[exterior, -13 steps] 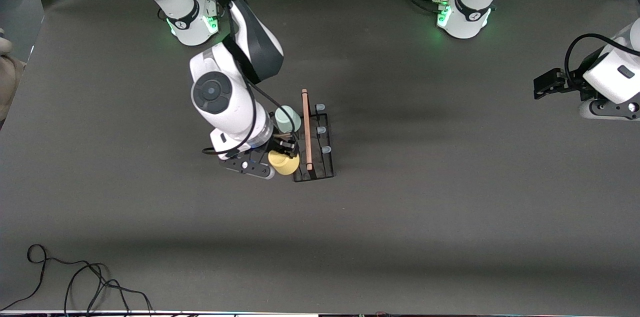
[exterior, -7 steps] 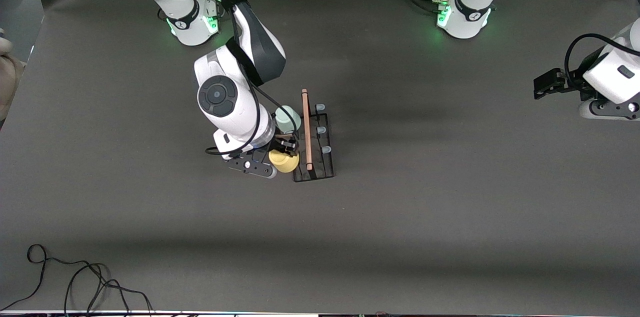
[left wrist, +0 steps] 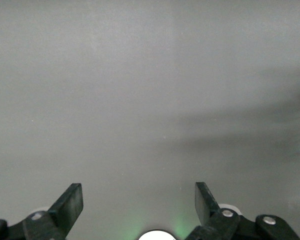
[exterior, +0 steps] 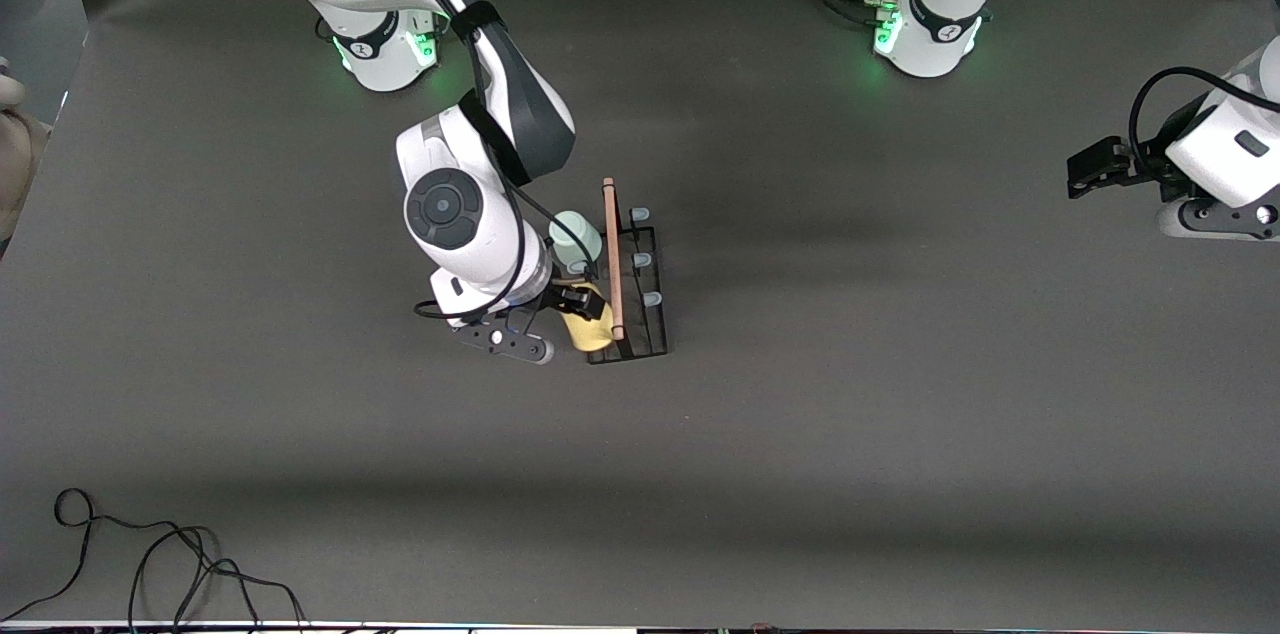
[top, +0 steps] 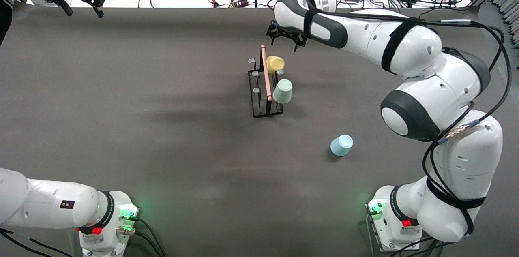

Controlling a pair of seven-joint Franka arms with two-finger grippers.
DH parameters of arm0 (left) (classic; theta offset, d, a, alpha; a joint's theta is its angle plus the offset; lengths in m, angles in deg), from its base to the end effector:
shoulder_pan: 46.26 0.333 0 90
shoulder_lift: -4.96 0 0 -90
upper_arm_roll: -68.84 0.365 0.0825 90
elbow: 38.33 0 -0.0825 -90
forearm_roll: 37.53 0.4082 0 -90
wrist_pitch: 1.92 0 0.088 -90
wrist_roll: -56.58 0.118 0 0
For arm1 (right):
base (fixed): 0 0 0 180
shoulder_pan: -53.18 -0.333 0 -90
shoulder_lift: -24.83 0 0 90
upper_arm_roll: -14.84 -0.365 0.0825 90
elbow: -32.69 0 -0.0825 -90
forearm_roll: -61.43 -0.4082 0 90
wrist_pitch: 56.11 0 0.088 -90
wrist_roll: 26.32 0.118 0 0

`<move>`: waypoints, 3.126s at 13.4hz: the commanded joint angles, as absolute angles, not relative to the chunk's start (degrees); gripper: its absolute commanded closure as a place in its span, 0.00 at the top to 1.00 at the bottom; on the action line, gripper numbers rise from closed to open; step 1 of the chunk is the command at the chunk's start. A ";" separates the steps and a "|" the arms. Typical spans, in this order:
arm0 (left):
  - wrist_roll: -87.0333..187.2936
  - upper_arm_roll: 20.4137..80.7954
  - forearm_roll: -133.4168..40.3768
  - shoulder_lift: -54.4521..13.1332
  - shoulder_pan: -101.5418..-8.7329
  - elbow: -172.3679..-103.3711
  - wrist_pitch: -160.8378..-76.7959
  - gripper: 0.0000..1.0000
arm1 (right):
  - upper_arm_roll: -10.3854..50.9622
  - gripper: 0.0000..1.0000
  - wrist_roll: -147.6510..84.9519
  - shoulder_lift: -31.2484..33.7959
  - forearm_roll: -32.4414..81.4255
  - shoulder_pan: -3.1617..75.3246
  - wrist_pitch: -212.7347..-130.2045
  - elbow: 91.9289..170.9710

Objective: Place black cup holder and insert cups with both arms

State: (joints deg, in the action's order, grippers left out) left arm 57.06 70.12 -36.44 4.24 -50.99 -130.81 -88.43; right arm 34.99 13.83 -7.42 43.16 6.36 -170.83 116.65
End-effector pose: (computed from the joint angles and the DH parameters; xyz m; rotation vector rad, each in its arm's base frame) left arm 0.5720 -0.0322 0.6291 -3.1122 0.1067 0.1812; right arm 0.6378 0.4002 0.3904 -3.0082 0.4801 0.0737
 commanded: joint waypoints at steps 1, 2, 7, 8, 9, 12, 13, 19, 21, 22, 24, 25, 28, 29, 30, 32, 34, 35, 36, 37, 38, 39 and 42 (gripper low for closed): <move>57.28 70.42 -35.59 4.52 -51.71 -130.44 -87.70 1.00 | 36.54 1.00 8.18 -4.19 43.67 8.95 -168.72 116.80; 57.37 70.42 -35.59 4.52 -51.63 -130.44 -87.70 1.00 | 36.98 1.00 2.57 -3.13 43.41 11.32 -164.70 116.72; 57.37 70.42 -35.59 4.52 -51.71 -130.44 -87.70 1.00 | 40.74 1.00 -14.41 3.20 43.94 17.32 -161.32 120.40; 57.37 70.42 -35.59 4.52 -51.71 -130.44 -87.70 1.00 | 43.81 1.00 -18.19 4.42 43.94 17.23 -160.97 121.89; 57.37 70.51 -35.59 4.52 -51.63 -130.44 -87.70 1.00 | 45.67 1.00 -19.88 6.70 43.94 17.23 -160.79 123.73; 57.37 70.51 -35.59 4.52 -51.71 -130.44 -87.70 1.00 | 49.45 1.00 -19.72 13.21 44.46 16.79 -155.37 125.59; 57.37 70.43 -35.59 4.52 -51.63 -130.44 -87.70 1.00 | 50.69 1.00 -19.99 15.05 45.86 16.79 -153.78 125.50; 57.37 70.42 -35.59 4.52 -51.71 -130.44 -87.70 1.00 | 50.96 1.00 -19.38 20.33 51.05 17.14 -149.54 125.15; 57.28 70.42 -35.59 4.52 -51.80 -130.44 -87.70 1.00 | 48.61 1.00 -12.74 24.01 51.49 20.20 -148.32 126.98; 57.37 70.42 -35.59 4.52 -51.80 -130.44 -87.70 1.00 | 44.15 1.00 -11.74 25.95 52.89 24.14 -148.31 128.48; 57.37 70.42 -35.59 4.52 -51.71 -130.44 -87.70 1.00 | 33.09 1.00 -11.90 27.37 57.89 33.27 -148.57 129.19; 57.28 70.42 -35.59 4.52 -51.71 -130.44 -87.70 1.00 | 27.99 1.00 -11.90 27.64 58.08 38.45 -148.75 129.20; 57.37 70.42 -35.59 4.52 -51.71 -130.44 -87.70 1.00 | 8.94 1.00 -11.90 28.34 57.74 57.50 -147.70 129.46; 57.37 70.42 -35.59 4.52 -51.71 -130.44 -87.70 1.00 | 1.73 1.00 -12.43 28.17 57.56 64.71 -146.91 129.29; 57.37 70.42 -35.59 4.52 -51.71 -130.44 -87.70 1.00 | -1.74 1.00 -13.13 28.08 57.47 67.65 -146.73 129.02; 57.37 70.42 -35.59 4.43 -51.71 -130.44 -87.70 1.00 | -1.68 1.00 -13.57 27.99 57.56 67.51 -146.73 128.93; 57.28 70.42 -35.60 4.43 -51.62 -130.44 -87.70 1.00 | -1.68 1.00 -15.85 28.08 58.17 66.81 -146.64 128.76; 57.28 70.42 -35.59 4.52 -51.71 -130.36 -87.79 1.00 | -1.68 1.00 -15.77 28.16 58.26 66.19 -146.47 128.67; 57.28 70.42 -35.68 4.52 -51.63 -130.35 -87.87 1.00 | -1.68 1.00 -15.86 28.43 58.26 66.10 -145.77 128.58; 57.28 70.42 -35.94 4.52 -51.54 -130.35 -88.05 1.00 | -1.77 1.00 -16.29 28.52 58.35 66.10 -145.24 128.41; 57.28 70.51 -36.12 4.61 -51.36 -130.35 -88.66 1.00 | -1.77 1.00 -18.47 29.04 58.78 66.10 -145.32 128.23; 57.28 70.51 -36.38 4.87 -51.53 -130.35 -88.93 1.00 | -1.77 1.00 -18.84 29.39 60.36 65.40 -145.32 128.23; 57.28 70.42 -36.39 5.05 -51.54 -130.36 -88.93 1.00 | -1.68 1.00 -18.32 29.40 60.99 64.61 -145.23 128.23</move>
